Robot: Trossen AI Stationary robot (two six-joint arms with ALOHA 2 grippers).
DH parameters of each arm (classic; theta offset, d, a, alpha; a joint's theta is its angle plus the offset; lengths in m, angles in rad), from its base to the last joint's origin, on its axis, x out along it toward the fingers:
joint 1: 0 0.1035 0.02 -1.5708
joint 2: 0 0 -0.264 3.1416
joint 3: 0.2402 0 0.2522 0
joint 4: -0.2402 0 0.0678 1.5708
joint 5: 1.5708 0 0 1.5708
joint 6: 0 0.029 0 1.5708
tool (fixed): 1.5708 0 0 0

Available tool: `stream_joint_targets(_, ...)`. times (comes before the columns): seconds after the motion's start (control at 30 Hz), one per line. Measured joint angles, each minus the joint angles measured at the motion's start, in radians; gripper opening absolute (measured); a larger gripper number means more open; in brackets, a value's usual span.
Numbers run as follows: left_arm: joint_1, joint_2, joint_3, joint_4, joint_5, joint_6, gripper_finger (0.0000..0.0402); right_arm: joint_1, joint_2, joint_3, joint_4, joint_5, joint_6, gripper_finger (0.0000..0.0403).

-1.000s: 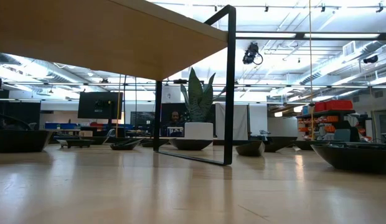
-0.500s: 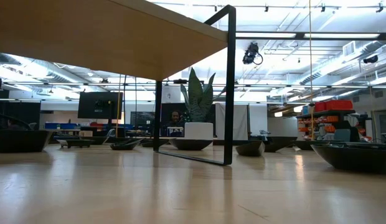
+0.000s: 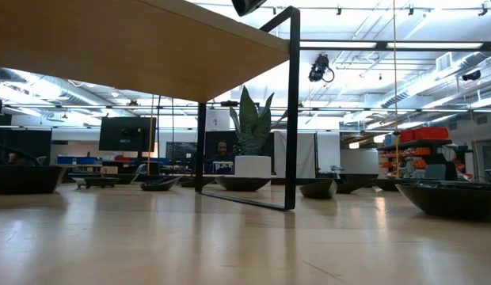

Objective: Pick & Place Mini shaped plates
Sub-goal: Put the black square plate on the shelf

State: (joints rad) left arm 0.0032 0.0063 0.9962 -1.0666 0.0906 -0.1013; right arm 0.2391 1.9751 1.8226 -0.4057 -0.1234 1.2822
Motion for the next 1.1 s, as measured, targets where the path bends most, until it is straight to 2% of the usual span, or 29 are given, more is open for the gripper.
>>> stream_joint_targets(0.33,0.000,0.000,0.000,0.000,0.000,0.000,0.0018,0.003,-0.002,0.165,-0.038,0.038,-0.118,0.0000)
stream_joint_targets(0.53,0.000,0.000,0.000,0.000,0.000,0.000,0.0018,0.003,-0.003,0.195,-0.061,0.040,-0.244,0.0000)
stream_joint_targets(0.7,0.000,0.000,0.000,0.000,0.000,0.000,0.0018,-0.006,-0.003,0.196,-0.077,0.022,-0.528,0.0000)
stream_joint_targets(0.93,0.000,0.000,0.000,0.000,0.000,0.000,0.0018,-0.043,-0.003,0.196,-0.124,-0.109,-0.992,0.0000)
stream_joint_targets(1.1,0.000,0.000,0.000,0.000,0.000,0.000,0.0018,-0.077,-0.003,0.196,-0.130,-0.196,-1.124,0.0000)
